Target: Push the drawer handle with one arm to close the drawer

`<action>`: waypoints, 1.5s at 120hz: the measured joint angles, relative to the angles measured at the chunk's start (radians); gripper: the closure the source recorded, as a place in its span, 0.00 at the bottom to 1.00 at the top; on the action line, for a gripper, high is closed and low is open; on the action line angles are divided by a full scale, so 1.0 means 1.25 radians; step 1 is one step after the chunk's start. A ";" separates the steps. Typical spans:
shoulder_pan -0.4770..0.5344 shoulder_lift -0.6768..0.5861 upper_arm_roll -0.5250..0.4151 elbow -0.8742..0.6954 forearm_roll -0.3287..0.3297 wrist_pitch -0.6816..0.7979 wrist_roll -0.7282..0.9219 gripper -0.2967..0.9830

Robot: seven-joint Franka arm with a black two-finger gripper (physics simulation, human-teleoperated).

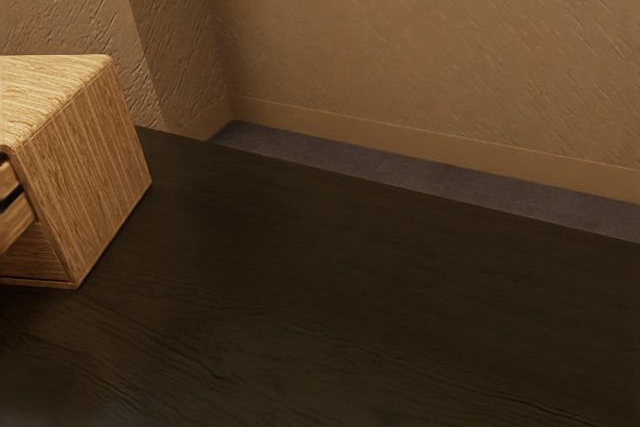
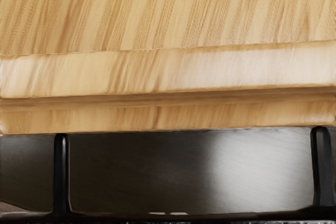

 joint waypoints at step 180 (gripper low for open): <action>-0.311 0.123 0.202 0.181 -0.005 0.039 -0.029 0.85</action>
